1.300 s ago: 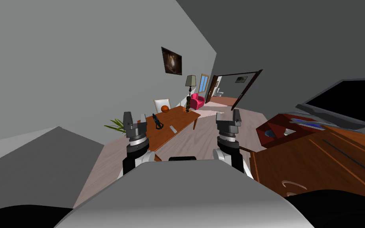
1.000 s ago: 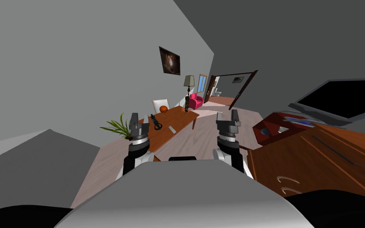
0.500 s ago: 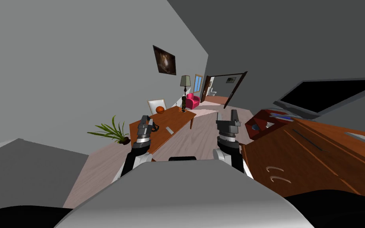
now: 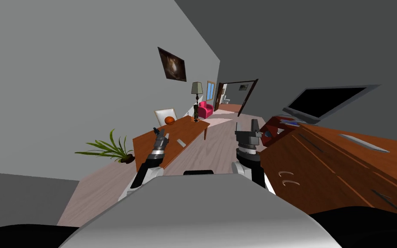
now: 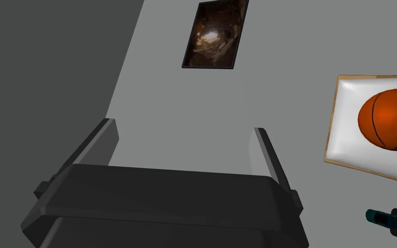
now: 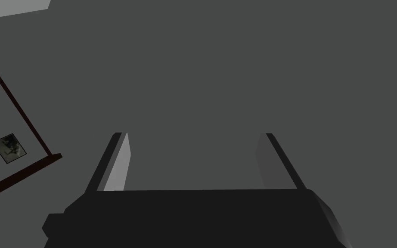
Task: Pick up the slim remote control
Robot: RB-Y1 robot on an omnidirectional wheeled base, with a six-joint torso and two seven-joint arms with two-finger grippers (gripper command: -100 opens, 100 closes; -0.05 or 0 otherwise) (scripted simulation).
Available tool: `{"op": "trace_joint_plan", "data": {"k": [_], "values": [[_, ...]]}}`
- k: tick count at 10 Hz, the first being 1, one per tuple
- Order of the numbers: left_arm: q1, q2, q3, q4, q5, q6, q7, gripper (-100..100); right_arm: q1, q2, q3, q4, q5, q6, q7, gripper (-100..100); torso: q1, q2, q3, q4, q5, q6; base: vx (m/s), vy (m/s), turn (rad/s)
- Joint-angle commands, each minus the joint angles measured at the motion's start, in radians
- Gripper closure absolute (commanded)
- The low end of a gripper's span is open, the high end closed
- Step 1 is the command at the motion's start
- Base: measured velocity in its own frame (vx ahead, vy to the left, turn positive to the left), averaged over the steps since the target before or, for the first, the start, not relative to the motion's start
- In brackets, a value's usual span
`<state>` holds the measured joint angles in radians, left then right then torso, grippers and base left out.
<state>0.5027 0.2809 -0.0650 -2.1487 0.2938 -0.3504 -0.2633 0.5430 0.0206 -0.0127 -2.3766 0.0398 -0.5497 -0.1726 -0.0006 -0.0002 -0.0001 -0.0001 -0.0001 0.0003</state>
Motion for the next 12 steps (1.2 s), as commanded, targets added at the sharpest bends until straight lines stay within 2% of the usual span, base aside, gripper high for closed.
{"op": "trace_joint_plan", "data": {"k": [1, 2, 3, 4, 5, 6, 7, 8, 9, 10, 11, 12], "values": [[-0.006, 0.016, 0.005, 0.011, 0.027, 0.045, -0.008, -100, 0.000, 0.000, 0.000, 0.000, 0.000, 0.000, 0.000, 0, 0.000, 0.000, 0.000, 0.000, 0.000, 0.000, 0.001, -0.010, -0.087], [-0.013, 0.048, 0.006, 0.042, 0.069, 0.075, -0.024, -100, 0.000, 0.000, 0.000, 0.000, 0.000, 0.000, 0.000, 0, 0.000, 0.000, 0.000, 0.000, 0.000, -0.001, 0.003, -0.016, -0.153], [-0.013, 0.048, 0.006, 0.042, 0.071, 0.095, -0.024, -100, 0.000, 0.000, 0.000, 0.000, 0.000, 0.000, 0.000, 0, 0.000, 0.000, 0.000, 0.000, 0.000, 0.000, 0.001, -0.011, -0.096], [-0.020, 0.079, 0.007, 0.074, 0.113, 0.121, -0.041, -100, 0.000, 0.000, 0.000, 0.000, 0.000, 0.000, 0.000, 0, 0.000, 0.000, 0.000, 0.000, 0.000, -0.001, 0.001, -0.019, -0.188], [-0.020, 0.079, 0.007, 0.074, 0.117, 0.145, -0.041, -100, 0.000, 0.000, 0.000, 0.000, 0.000, 0.000, 0.000, 0, 0.000, 0.000, 0.000, 0.000, 0.000, 0.000, 0.002, -0.012, -0.095], [-0.028, 0.110, 0.007, 0.106, 0.161, 0.176, -0.059, -100, 0.000, 0.000, 0.000, 0.000, 0.000, 0.000, 0.000, 0, 0.000, 0.000, 0.000, 0.000, 0.000, -0.001, 0.008, -0.018, -0.197], [-0.028, 0.110, 0.007, 0.106, 0.163, 0.195, -0.059, -100, 0.000, 0.000, 0.000, 0.000, 0.000, 0.000, 0.000, 0, 0.000, 0.000, 0.000, 0.000, 0.000, 0.000, 0.006, -0.010, -0.101], [-0.035, 0.140, 0.007, 0.140, 0.207, 0.221, -0.077, -100, 0.000, 0.000, 0.000, 0.000, 0.000, 0.000, 0.000, 0, 0.000, 0.000, 0.000, 0.000, 0.000, -0.001, 0.008, -0.020, -0.200], [-0.035, 0.140, 0.007, 0.140, 0.210, 0.251, -0.077, -100, 0.000, 0.000, 0.000, 0.000, 0.000, 0.000, 0.000, 0, -0.001, 0.000, 0.000, 0.000, 0.000, 0.000, 0.008, -0.013, -0.106], [-0.043, 0.170, 0.006, 0.175, 0.253, 0.286, -0.095, -100, 0.000, 0.000, 0.000, 0.000, 0.000, 0.000, 0.000, 0, 0.000, 0.000, 0.000, 0.000, 0.000, -0.001, 0.014, -0.018, -0.150], [-0.043, 0.170, 0.006, 0.175, 0.257, 0.305, -0.095, -100, 0.000, 0.000, 0.000, 0.000, 0.000, 0.000, 0.000, 0, 0.000, -0.001, 0.000, 0.000, 0.000, 0.000, 0.012, -0.013, -0.104], [-0.051, 0.200, 0.005, 0.210, 0.297, 0.335, -0.114, -100, 0.000, 0.000, 0.000, 0.000, 0.000, 0.000, 0.000, 0, 0.000, -0.001, 0.000, 0.000, 0.000, -0.001, 0.015, -0.017, -0.203]]}}
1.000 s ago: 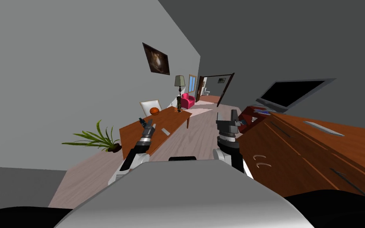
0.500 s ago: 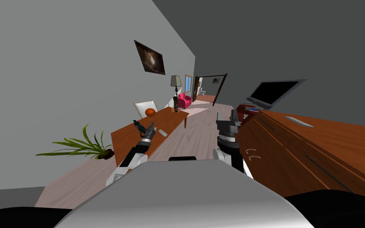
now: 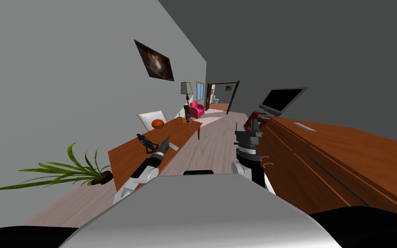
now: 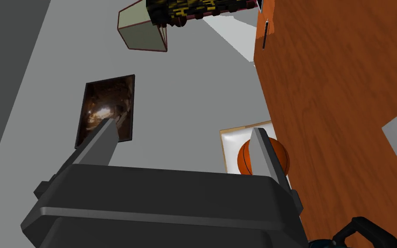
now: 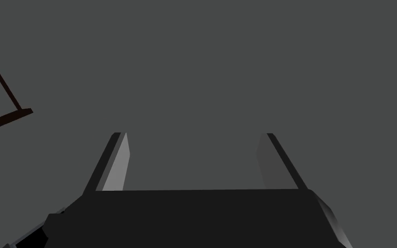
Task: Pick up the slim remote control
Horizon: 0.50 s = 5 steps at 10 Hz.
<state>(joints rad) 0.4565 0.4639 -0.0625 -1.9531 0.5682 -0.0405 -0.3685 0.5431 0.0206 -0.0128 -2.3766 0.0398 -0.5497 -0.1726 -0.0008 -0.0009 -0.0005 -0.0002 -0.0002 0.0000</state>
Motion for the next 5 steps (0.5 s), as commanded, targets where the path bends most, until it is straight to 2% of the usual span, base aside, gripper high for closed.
{"op": "trace_joint_plan", "data": {"k": [1, 2, 3, 4, 5], "values": [[-0.005, 0.017, 0.003, 0.015, 0.029, 0.048, -0.009, -100, 0.000, 0.000, 0.000, 0.000, 0.000, 0.000, 0.000, 0, 0.000, 0.000, 0.000, 0.000, 0.000, 0.000, 0.016, -0.010, -0.087], [-0.013, 0.047, 0.001, 0.051, 0.068, 0.079, -0.029, -100, 0.000, 0.000, 0.000, 0.000, 0.000, 0.000, 0.000, 0, 0.000, 0.000, 0.000, 0.000, 0.000, -0.001, 0.022, -0.020, -0.159], [-0.013, 0.047, 0.001, 0.051, 0.074, 0.102, -0.029, -100, 0.000, 0.000, 0.000, 0.000, 0.000, 0.000, 0.000, 0, 0.000, 0.000, 0.000, 0.000, 0.000, 0.000, 0.018, -0.013, -0.097], [-0.022, 0.076, -0.002, 0.088, 0.117, 0.135, -0.049, -100, 0.000, 0.000, 0.000, 0.000, 0.000, 0.000, 0.000, 0, 0.000, 0.000, 0.000, 0.000, 0.000, -0.001, 0.025, -0.013, -0.189], [-0.022, 0.076, -0.002, 0.088, 0.117, 0.155, -0.049, -100, 0.000, 0.000, 0.000, 0.000, 0.000, 0.000, 0.000, 0, 0.000, -0.001, 0.000, 0.000, 0.000, 0.000, 0.027, -0.007, -0.070]]}}
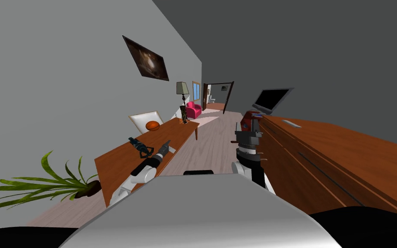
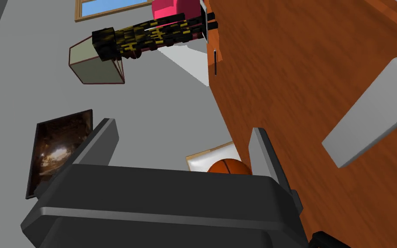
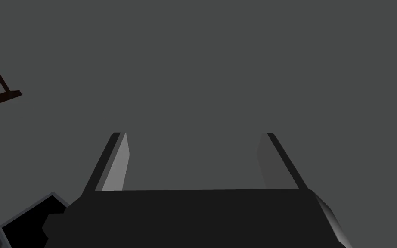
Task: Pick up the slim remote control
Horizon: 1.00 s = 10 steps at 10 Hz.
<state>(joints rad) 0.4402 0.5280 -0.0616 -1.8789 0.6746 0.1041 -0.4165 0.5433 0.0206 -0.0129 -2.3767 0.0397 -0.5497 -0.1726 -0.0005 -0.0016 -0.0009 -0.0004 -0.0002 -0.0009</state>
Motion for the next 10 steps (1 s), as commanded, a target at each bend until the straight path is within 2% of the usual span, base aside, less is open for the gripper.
{"op": "trace_joint_plan", "data": {"k": [1, 2, 3, 4, 5, 6, 7, 9, 10], "values": [[-0.015, 0.042, -0.006, 0.050, 0.050, 0.050, -0.021, -100, 0.000, 0.000, 0.000, 0.000, 0.000, 0.000, 0.000, 0, 0.000, 0.000, 0.000, 0.000, 0.000, 0.000, 0.037, -0.019, -0.148], [-0.015, 0.042, -0.006, 0.052, 0.052, 0.062, -0.021, -100, 0.000, 0.000, 0.000, 0.000, 0.000, 0.000, 0.000, 0, 0.000, -0.001, 0.000, 0.000, 0.000, 0.001, 0.031, -0.012, -0.065], [-0.024, 0.069, -0.010, 0.075, 0.084, 0.113, -0.041, -100, 0.000, 0.000, 0.000, 0.000, 0.000, 0.000, 0.000, 0, 0.000, 0.000, 0.000, 0.000, 0.000, 0.000, 0.035, -0.014, -0.108], [-0.024, 0.071, -0.010, 0.091, 0.091, 0.113, -0.041, -100, 0.000, 0.000, 0.000, 0.000, 0.000, 0.000, 0.000, 0, 0.000, -0.001, 0.000, 0.000, 0.000, 0.000, 0.035, -0.006, -0.086], [-0.034, 0.100, -0.015, 0.130, 0.128, 0.154, -0.062, -100, 0.000, 0.000, 0.000, 0.000, 0.000, 0.000, 0.000, 0, 0.000, -0.001, 0.000, 0.000, 0.000, 0.000, 0.052, -0.008, -0.140], [-0.034, 0.100, -0.015, 0.130, 0.128, 0.162, -0.062, -100, 0.000, 0.000, 0.000, 0.000, 0.000, 0.000, 0.000, 0, 0.000, -0.002, -0.001, 0.000, 0.000, 0.000, 0.042, -0.008, -0.063], [-0.044, 0.129, -0.022, 0.170, 0.162, 0.189, -0.083, -100, 0.000, 0.000, 0.000, 0.000, 0.000, 0.000, 0.000, 0, 0.000, -0.001, -0.001, 0.000, 0.000, 0.000, 0.053, -0.009, -0.117], [-0.044, 0.129, -0.022, 0.170, 0.162, 0.210, -0.083, -100, 0.000, 0.000, 0.000, 0.000, 0.000, 0.000, 0.000, 0, 0.000, -0.002, -0.001, 0.000, 0.000, 0.000, 0.034, -0.003, -0.019], [-0.054, 0.156, -0.029, 0.210, 0.193, 0.251, -0.104, -100, 0.000, 0.000, 0.000, 0.000, 0.000, 0.000, 0.000, 0, 0.000, 0.000, 0.000, 0.000, 0.000, 0.000, 0.042, -0.004, -0.098]]}}
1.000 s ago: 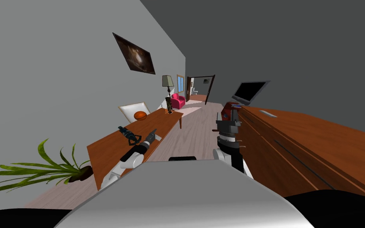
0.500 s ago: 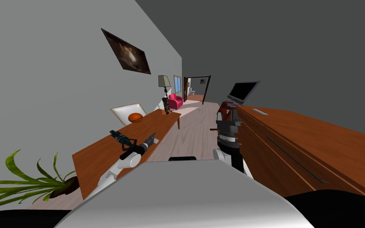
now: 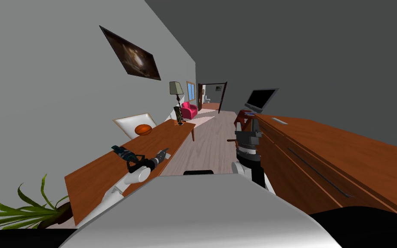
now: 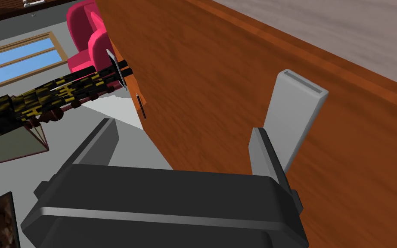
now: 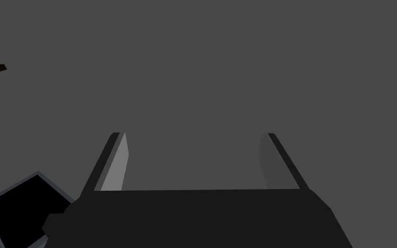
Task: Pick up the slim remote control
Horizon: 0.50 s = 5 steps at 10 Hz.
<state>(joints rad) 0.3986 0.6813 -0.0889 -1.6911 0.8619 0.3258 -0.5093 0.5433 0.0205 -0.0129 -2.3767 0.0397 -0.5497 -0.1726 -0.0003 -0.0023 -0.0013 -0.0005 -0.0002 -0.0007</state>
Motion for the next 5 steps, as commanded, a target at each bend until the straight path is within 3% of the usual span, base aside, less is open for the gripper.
{"op": "trace_joint_plan", "data": {"k": [1, 2, 5], "values": [[-0.012, 0.003, -0.002, 0.022, 0.005, 0.035, -0.011, -100, 0.000, 0.000, 0.000, 0.000, 0.000, 0.000, 0.000, 0, 0.000, 0.000, 0.000, 0.000, 0.000, 0.000, 0.043, -0.001, -0.059], [-0.022, 0.029, -0.010, 0.062, 0.034, 0.067, -0.032, -100, 0.000, 0.000, 0.000, 0.000, 0.000, 0.000, 0.000, 0, 0.000, 0.000, 0.000, 0.000, 0.000, 0.000, 0.067, -0.002, -0.097], [-0.032, 0.054, -0.020, 0.102, 0.059, 0.121, -0.053, -100, 0.000, 0.000, 0.000, 0.000, 0.000, 0.000, 0.000, 0, 0.000, -0.003, -0.002, -0.001, 0.000, 0.000, 0.068, -0.007, -0.043]]}}
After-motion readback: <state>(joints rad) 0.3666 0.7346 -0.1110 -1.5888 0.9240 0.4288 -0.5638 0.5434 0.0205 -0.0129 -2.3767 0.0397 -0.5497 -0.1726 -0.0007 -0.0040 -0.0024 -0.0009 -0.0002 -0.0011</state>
